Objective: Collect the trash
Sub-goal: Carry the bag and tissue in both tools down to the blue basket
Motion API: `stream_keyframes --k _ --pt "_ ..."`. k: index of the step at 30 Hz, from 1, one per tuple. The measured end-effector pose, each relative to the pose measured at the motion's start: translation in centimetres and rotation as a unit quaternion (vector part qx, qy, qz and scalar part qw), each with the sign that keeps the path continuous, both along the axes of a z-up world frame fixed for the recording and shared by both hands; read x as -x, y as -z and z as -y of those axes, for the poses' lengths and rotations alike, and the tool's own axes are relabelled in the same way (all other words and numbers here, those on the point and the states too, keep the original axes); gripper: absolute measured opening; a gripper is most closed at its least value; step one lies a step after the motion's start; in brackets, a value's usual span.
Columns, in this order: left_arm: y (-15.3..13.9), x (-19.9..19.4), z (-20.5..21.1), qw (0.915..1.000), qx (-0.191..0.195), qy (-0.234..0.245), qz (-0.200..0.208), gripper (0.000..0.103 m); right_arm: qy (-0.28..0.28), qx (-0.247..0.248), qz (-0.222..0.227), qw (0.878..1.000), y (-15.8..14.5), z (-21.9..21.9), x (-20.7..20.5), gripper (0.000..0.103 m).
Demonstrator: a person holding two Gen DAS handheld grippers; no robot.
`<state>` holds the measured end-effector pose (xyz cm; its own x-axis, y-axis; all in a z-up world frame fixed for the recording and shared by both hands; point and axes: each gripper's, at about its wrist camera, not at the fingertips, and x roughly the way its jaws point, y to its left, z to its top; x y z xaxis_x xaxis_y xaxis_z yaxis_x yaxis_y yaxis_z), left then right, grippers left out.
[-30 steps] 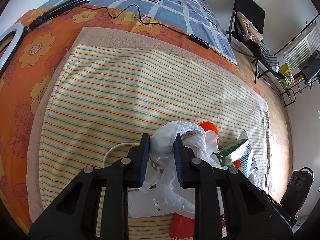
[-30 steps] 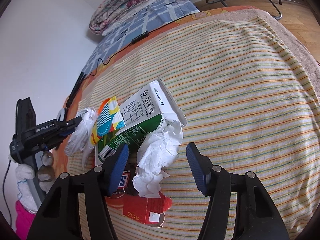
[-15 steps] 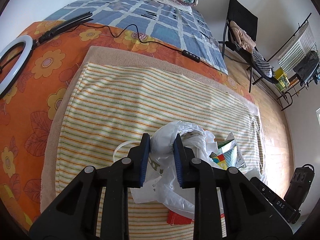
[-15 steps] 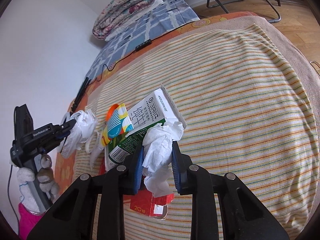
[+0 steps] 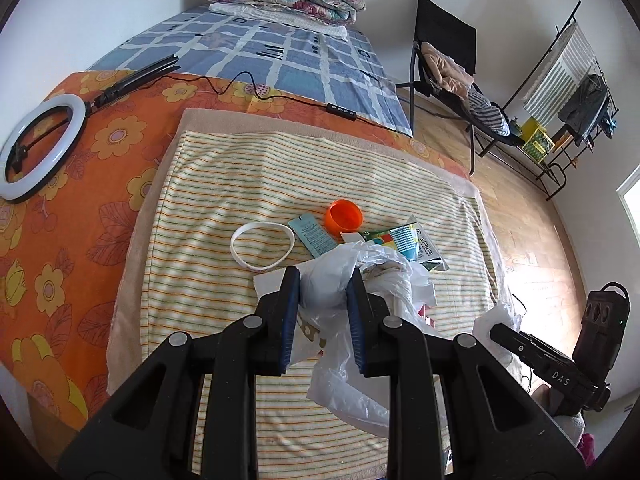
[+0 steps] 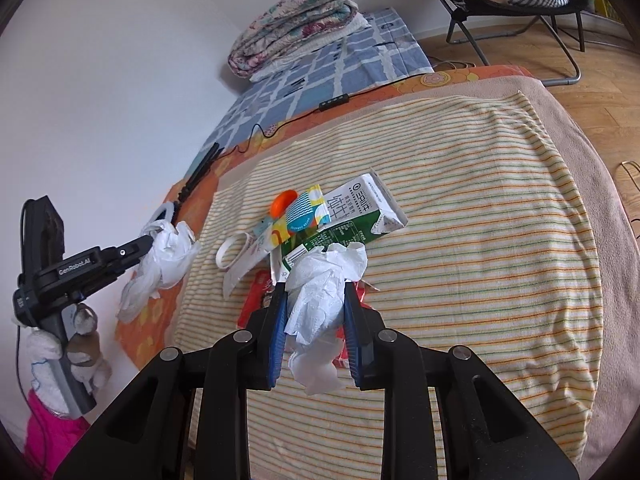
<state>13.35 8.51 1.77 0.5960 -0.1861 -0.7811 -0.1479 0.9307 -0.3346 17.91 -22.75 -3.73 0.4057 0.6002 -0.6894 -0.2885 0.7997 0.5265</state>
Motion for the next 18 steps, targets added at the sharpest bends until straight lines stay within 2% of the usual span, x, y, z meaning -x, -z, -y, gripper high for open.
stream_keyframes --k 8,13,18 --pt "0.1 6.3 1.9 0.9999 -0.006 0.016 0.0 0.023 -0.034 0.009 0.011 0.999 -0.7 0.8 5.6 0.024" --pt "1.5 10.3 3.5 0.9995 -0.003 0.031 -0.011 0.023 -0.05 0.012 0.013 0.999 -0.5 1.7 9.4 0.024" --pt "3.3 14.1 4.7 0.9989 0.001 0.041 -0.024 0.023 -0.073 0.042 0.027 0.996 -0.1 1.6 13.0 0.025"
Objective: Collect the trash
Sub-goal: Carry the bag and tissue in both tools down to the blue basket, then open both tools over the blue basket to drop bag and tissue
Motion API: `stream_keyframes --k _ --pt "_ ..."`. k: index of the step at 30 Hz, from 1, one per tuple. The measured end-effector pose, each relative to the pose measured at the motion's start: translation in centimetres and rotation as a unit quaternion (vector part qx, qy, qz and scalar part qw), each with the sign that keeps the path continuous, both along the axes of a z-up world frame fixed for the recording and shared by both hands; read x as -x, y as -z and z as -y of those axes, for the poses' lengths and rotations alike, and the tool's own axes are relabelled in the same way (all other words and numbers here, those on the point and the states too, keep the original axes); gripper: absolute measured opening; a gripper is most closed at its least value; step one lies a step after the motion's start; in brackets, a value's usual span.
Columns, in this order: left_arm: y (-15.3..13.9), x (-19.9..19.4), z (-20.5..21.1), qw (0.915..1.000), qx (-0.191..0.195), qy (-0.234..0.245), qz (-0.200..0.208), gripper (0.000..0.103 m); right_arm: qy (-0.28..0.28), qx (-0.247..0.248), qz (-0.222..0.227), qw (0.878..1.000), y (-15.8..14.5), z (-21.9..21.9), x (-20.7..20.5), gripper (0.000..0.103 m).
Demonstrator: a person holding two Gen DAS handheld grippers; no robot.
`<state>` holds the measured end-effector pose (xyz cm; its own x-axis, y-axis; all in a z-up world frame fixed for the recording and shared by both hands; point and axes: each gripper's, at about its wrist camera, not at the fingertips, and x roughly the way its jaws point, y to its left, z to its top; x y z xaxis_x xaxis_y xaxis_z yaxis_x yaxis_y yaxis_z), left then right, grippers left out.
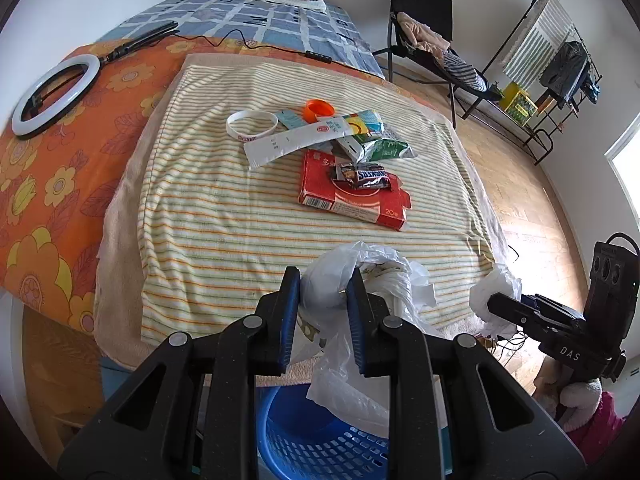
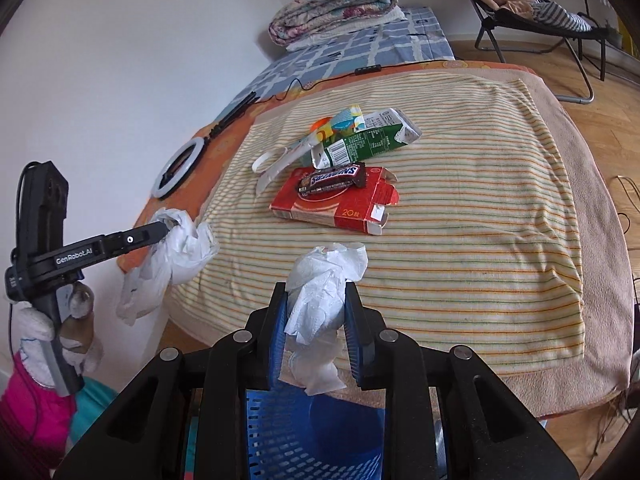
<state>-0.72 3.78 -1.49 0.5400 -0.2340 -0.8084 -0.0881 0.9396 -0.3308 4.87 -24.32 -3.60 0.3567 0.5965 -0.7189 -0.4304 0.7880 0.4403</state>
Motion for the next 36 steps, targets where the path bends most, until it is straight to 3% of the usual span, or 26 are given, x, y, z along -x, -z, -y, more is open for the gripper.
stream_keyframes --k 13,29,30,34,36 --pt "4.3 7.2 2.9 0.9988 -0.004 0.032 -0.037 0.023 -0.037 0.027 -0.009 0.999 2.5 -0.5 7.5 0.027" --pt "8.7 9.5 5.4 0.9931 -0.017 0.073 -0.091 0.024 -0.066 0.066 -0.042 0.995 6.3 -1.7 11.2 0.027" --pt "8.8 9.4 5.4 0.9929 -0.017 0.074 -0.091 0.028 -0.068 0.071 -0.041 0.994 6.4 -1.8 11.3 0.029" --pt "9.2 9.3 5.4 0.9923 -0.022 0.076 -0.095 0.039 -0.071 0.087 -0.042 0.993 6.8 -1.9 11.7 0.055" --pt "9.4 9.3 5.4 0.992 -0.023 0.076 -0.098 0.041 -0.068 0.087 -0.046 0.993 6.9 -1.8 11.6 0.057"
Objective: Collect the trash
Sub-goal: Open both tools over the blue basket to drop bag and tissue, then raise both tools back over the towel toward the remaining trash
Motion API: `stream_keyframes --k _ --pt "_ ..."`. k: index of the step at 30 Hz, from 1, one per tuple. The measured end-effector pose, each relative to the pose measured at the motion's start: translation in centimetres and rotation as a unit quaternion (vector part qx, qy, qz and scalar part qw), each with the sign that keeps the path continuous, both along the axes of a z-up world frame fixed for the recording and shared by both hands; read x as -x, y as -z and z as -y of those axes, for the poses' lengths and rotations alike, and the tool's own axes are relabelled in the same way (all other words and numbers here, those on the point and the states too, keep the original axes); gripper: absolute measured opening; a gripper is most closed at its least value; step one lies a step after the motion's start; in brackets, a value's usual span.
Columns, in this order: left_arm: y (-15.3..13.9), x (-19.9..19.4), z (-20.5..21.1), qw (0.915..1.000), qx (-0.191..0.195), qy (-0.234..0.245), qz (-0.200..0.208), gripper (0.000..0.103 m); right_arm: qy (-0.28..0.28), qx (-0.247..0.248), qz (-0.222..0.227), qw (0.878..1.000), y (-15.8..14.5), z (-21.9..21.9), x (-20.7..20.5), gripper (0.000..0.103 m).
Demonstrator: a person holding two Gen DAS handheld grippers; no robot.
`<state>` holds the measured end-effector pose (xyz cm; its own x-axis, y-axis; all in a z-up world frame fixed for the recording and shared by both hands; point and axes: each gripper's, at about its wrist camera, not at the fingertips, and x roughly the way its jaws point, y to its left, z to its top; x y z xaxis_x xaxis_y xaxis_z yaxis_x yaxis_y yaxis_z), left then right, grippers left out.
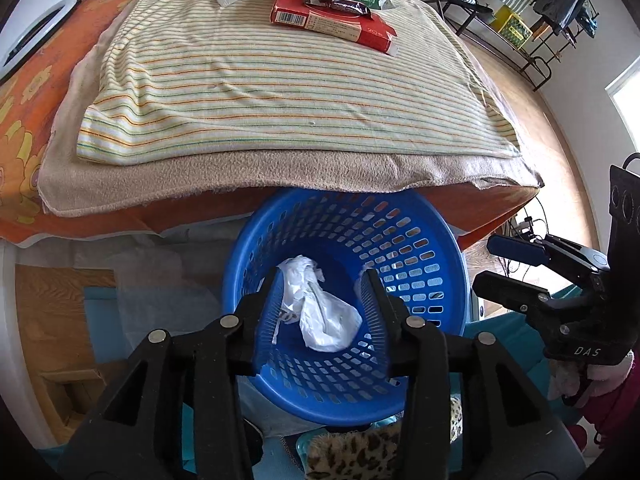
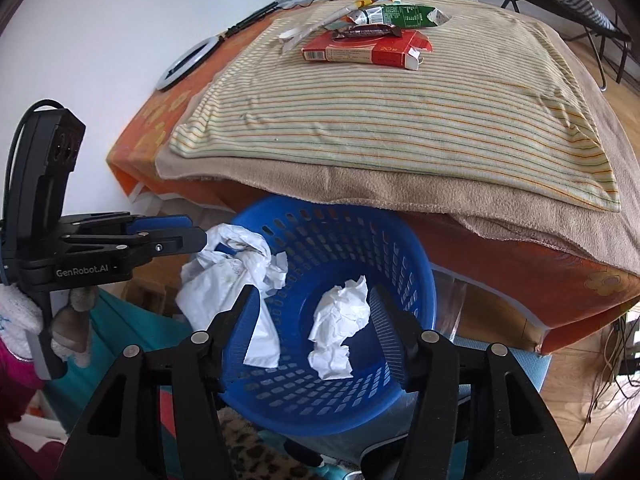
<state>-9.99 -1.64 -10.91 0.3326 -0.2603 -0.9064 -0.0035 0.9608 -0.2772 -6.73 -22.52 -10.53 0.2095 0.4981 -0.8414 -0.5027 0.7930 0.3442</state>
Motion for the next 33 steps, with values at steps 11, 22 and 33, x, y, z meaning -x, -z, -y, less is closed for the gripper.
stream_keyframes --k 11,22,33 --pt "0.0 -0.4 -0.4 1.0 -0.002 -0.009 0.001 0.043 0.02 0.014 -0.003 1.0 0.1 0.6 -0.5 0.064" --pt "-1.8 -1.7 -0.6 0.9995 -0.01 -0.007 0.028 0.055 0.034 0.049 0.009 0.998 -0.2 0.5 -1.3 0.07" --pt "-4.9 -5.9 -2.5 0.9967 -0.038 -0.013 0.071 0.055 0.026 0.056 0.044 0.997 -2.7 -0.2 -3.9 0.07"
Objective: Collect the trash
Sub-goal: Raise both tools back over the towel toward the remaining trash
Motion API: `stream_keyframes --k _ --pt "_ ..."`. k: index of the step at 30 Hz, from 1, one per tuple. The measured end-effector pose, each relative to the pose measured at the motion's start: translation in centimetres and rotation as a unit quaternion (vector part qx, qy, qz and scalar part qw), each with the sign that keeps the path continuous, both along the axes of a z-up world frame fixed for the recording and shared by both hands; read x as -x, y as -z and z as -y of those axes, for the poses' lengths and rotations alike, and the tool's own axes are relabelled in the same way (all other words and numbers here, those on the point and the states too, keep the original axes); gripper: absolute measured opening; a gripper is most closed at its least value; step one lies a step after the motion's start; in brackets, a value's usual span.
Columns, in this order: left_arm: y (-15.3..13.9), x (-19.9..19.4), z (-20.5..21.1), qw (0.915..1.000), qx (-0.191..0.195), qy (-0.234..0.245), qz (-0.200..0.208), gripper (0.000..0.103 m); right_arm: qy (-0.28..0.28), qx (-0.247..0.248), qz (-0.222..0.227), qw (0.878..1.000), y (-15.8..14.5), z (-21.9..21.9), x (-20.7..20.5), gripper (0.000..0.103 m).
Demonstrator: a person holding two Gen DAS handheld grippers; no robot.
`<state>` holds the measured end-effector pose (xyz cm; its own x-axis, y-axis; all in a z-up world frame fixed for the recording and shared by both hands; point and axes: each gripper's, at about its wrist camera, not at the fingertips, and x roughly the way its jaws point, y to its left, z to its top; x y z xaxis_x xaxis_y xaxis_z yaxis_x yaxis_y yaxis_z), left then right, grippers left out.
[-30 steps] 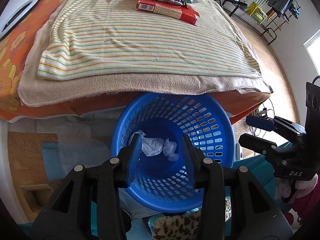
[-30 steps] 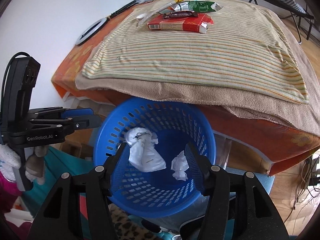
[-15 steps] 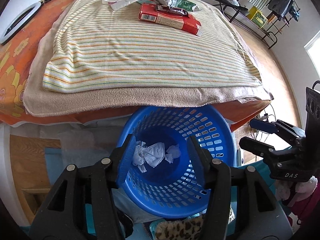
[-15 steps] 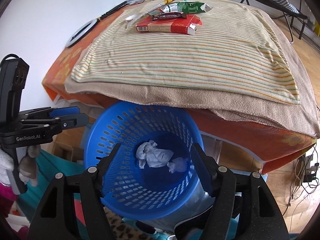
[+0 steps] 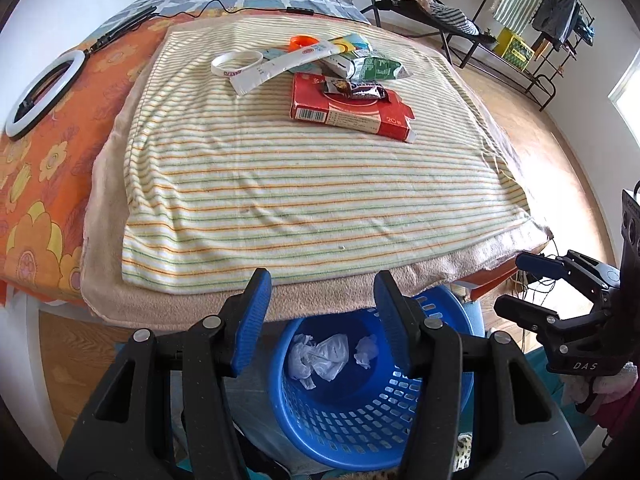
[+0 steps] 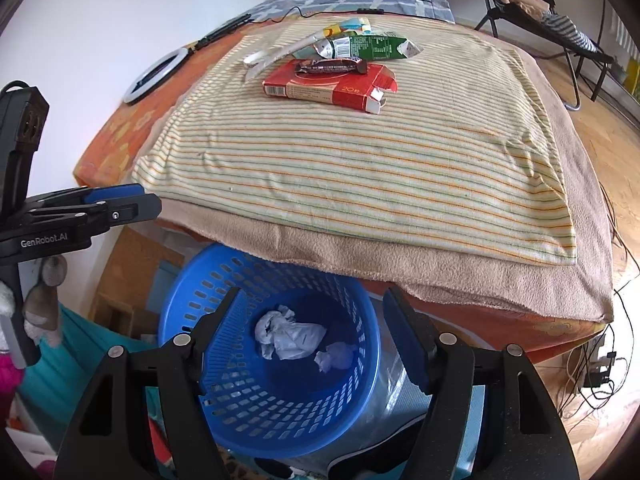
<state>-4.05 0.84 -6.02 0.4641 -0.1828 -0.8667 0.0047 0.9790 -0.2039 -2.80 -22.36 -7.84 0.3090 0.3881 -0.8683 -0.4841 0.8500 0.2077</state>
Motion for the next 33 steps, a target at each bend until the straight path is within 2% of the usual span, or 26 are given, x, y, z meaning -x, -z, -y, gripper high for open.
stream_keyframes --k 15,18,24,33 --pt "-2.0 -4.7 -1.5 0.9993 -0.024 -0.005 0.029 0.055 -0.021 -0.006 0.059 0.998 -1.9 -1.7 -3.7 0.07" --pt "-2.3 -5.6 -1.5 0.9989 -0.029 -0.006 0.037 0.062 -0.03 -0.006 0.066 0.997 -2.1 -2.1 -4.3 0.07" --pt "-2.9 -8.5 -1.2 0.9975 -0.051 0.008 0.049 0.062 -0.044 0.004 0.09 0.995 -2.5 -3.0 -6.1 0.07" --pt "-2.7 -14.8 -1.7 0.9951 -0.08 0.031 0.05 0.062 -0.062 -0.013 0.073 0.995 -3.2 -4.1 -11.7 0.07"
